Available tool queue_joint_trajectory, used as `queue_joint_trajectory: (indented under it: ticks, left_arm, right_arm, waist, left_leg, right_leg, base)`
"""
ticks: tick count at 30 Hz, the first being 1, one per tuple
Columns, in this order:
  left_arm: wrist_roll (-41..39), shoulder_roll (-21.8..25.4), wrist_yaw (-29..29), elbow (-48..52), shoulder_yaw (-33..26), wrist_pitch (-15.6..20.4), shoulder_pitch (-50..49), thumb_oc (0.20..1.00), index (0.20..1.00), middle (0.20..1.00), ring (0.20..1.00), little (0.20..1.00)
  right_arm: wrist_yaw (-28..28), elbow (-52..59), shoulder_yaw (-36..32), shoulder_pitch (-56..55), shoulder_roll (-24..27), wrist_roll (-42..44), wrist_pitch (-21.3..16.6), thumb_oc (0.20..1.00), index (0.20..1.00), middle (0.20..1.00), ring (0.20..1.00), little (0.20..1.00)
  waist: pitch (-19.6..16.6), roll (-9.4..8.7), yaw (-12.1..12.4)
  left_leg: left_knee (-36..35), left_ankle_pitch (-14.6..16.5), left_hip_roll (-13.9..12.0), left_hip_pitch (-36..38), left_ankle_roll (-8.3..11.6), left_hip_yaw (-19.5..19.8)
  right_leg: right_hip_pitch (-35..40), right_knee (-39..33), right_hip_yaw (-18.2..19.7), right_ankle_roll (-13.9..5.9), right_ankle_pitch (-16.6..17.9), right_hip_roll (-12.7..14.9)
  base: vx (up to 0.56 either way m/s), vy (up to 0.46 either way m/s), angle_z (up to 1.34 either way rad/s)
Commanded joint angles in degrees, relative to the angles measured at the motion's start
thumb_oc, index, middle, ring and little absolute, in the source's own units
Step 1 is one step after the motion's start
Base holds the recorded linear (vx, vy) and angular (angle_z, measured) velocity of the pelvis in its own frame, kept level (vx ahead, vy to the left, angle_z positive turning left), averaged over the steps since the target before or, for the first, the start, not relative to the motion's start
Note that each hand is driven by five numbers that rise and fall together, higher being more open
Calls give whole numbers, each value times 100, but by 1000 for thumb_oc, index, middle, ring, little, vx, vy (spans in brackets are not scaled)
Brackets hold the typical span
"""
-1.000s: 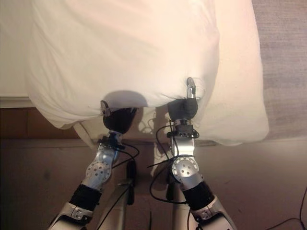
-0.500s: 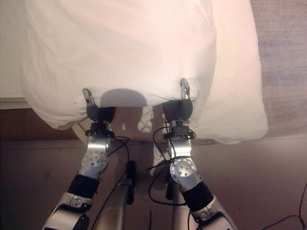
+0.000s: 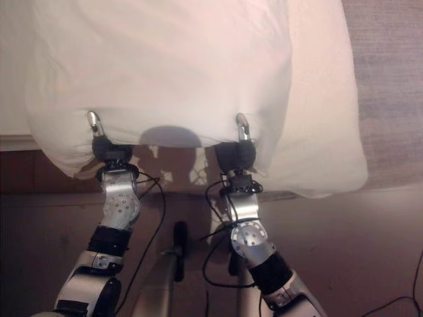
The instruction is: Make the bed
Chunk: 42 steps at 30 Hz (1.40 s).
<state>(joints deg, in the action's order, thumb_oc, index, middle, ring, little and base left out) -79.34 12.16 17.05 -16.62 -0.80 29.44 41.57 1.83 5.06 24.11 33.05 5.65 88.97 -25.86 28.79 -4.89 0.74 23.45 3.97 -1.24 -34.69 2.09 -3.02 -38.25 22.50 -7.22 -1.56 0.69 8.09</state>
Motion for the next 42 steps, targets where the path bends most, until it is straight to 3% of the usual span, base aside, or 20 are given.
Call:
queue_joint_trajectory:
  ticks: [1,2,3,4,11,18,21,24,26,28,30,31,32,35,36,37,38,39,40,42]
  left_arm:
    - [423,437,424,-70,-1114,905,-61,1000,1000,1000,1000,1000]
    - [447,425,449,-50,-1114,906,-69,805,805,805,805,805]
    - [490,407,565,-42,-1164,968,-93,263,263,263,263,263]
    - [568,364,690,28,-1164,1041,-99,200,200,200,200,200]
    - [856,62,945,476,-1228,1027,-583,200,200,200,200,200]
    - [1021,-301,741,937,-1091,751,-1424,200,200,200,200,200]
    - [995,-534,534,1078,-961,623,-1735,200,200,200,200,200]
    - [981,-678,375,1162,-894,653,-1898,200,200,200,200,200]
    - [1008,-730,234,1295,-907,643,-2079,200,200,200,200,200]
    - [992,-695,125,1354,-920,759,-2094,200,200,200,200,200]
    - [992,-643,83,1328,-921,765,-2095,200,200,200,200,200]
    - [958,-583,11,1327,-957,837,-2126,200,200,200,200,200]
    - [917,-576,-43,1325,-963,851,-2141,200,200,200,200,200]
    - [749,-552,-220,1298,-961,894,-2146,200,200,200,200,200]
    - [636,-512,-377,1312,-858,858,-2170,200,200,200,200,200]
    - [634,-510,-380,1311,-858,858,-2170,200,200,200,200,200]
    - [655,-410,-455,1302,-839,840,-2203,200,200,200,200,200]
    - [653,-407,-455,1303,-834,841,-2205,200,200,200,200,200]
    - [666,-379,-511,1261,-836,745,-2406,200,200,200,200,200]
    - [693,-376,-546,1286,-849,688,-2525,200,200,200,200,200]
  right_arm:
    - [-408,1248,-535,-580,119,-470,-373,200,200,200,200,200]
    - [-409,1251,-534,-585,125,-468,-372,200,200,200,200,200]
    - [-374,1246,-553,-604,137,-485,-363,200,200,200,200,200]
    - [-340,1263,-550,-606,136,-508,-367,200,200,200,200,200]
    - [-178,1241,-662,-708,160,-645,-346,200,200,200,200,200]
    - [44,1063,-1010,-851,346,-956,-292,200,200,200,200,200]
    - [486,780,-1296,-1024,510,-1531,-345,200,200,200,200,200]
    - [946,375,-1463,-1065,700,-2133,-330,200,200,200,200,200]
    - [1584,-68,-1774,-1139,897,-3005,-422,200,200,200,200,200]
    - [1828,-336,-1985,-1214,938,-3345,-502,200,200,200,200,200]
    - [1851,-413,-2041,-1247,974,-3385,-480,200,200,200,200,200]
    - [1987,-589,-2197,-1307,1047,-3592,-526,200,200,200,200,200]
    - [1998,-668,-2266,-1307,1066,-3679,-519,200,200,200,200,200]
    - [2025,-797,-2383,-1379,1124,-3739,-502,200,200,200,200,200]
    - [2030,-902,-2485,-1438,1186,-3961,-382,200,200,200,200,200]
    - [2031,-901,-2485,-1438,1186,-3962,-382,200,200,200,200,200]
    - [2083,-995,-2678,-1513,1254,-4236,-355,200,200,200,200,200]
    - [2081,-1000,-2683,-1512,1251,-4237,-356,200,200,200,200,200]
    - [2207,-1225,-2724,-1430,1153,-4419,-316,200,200,200,200,200]
    - [2211,-1306,-2681,-1416,1151,-4553,-229,200,200,200,200,200]
  waist:
    - [-720,124,-84]
    - [-720,130,-86]
    - [-724,136,-73]
    - [-721,145,-68]
    - [-718,287,-19]
    - [-689,446,14]
    - [-698,460,9]
    - [-611,387,104]
    - [-557,239,123]
    - [-596,178,186]
    - [-636,212,174]
    - [-656,245,217]
    - [-690,269,256]
    - [-672,274,214]
    - [-640,216,219]
    - [-646,215,218]
    - [-664,219,225]
    - [-669,216,230]
    - [-721,257,263]
    - [-749,272,346]
  left_leg:
    - [-332,-189,320,-143,-229,-47]
    - [-340,-194,322,-136,-228,-44]
    - [-364,-206,311,-127,-219,-42]
    - [-377,-226,315,-106,-205,-34]
    - [-738,-414,302,181,-120,68]
    - [-1084,-715,248,525,42,188]
    - [-1240,-823,203,746,175,222]
    - [-1125,-735,365,878,172,584]
    - [-1077,-677,-123,997,175,723]
    - [-1600,-1010,-587,1158,280,1190]
    - [-1916,-1170,-752,1239,312,1235]
    - [-2335,-1398,-1036,1358,456,1418]
    - [-2406,-1409,-1038,1402,476,1491]
    - [-1849,-1009,-760,1224,393,1280]
    - [-1221,-494,-267,1065,268,1153]
    - [-1209,-491,-263,1051,265,1155]
    - [-729,-190,137,838,160,964]
    - [-697,-175,145,819,151,960]
    - [-505,104,383,832,-44,681]
    - [-463,154,410,832,-140,534]
  right_leg:
    - [147,34,-111,-413,-238,-147]
    - [154,29,-114,-412,-236,-146]
    - [170,18,-125,-410,-246,-149]
    - [205,-6,-132,-397,-247,-161]
    - [514,-258,-209,-345,-278,-237]
    - [828,-431,-320,-255,-354,-334]
    - [1116,-691,-422,-214,-422,-340]
    - [1240,-678,-307,-193,-402,-343]
    - [1339,-651,-233,-193,-458,-156]
    - [1300,-609,-98,-248,-453,-117]
    - [1250,-591,-93,-270,-440,-105]
    - [1162,-517,13,-386,-440,0]
    - [1083,-531,41,-436,-348,43]
    - [1076,-669,120,-620,-45,309]
    - [1256,-1119,202,-801,334,630]
    - [1254,-1129,201,-804,342,633]
    - [1426,-1591,179,-876,732,965]
    - [1433,-1616,178,-884,747,971]
    - [1528,-2154,1,-1092,1670,1341]
    - [1582,-2347,-279,-1041,1654,1399]
  base:
    - [0,0,0]
    - [2,-34,0]
    - [1,-47,0]
    - [4,-62,0]
    - [1,-81,-2]
    - [6,-121,1]
    - [16,-120,9]
    - [-14,-38,5]
    - [-10,60,0]
    - [27,176,11]
    - [14,229,8]
    - [-10,380,13]
    - [-42,550,19]
    - [-69,456,12]
    - [-32,412,-4]
    - [-29,798,10]
    - [0,408,11]
    - [30,873,14]
    - [19,484,-1]
    - [3,606,-28]
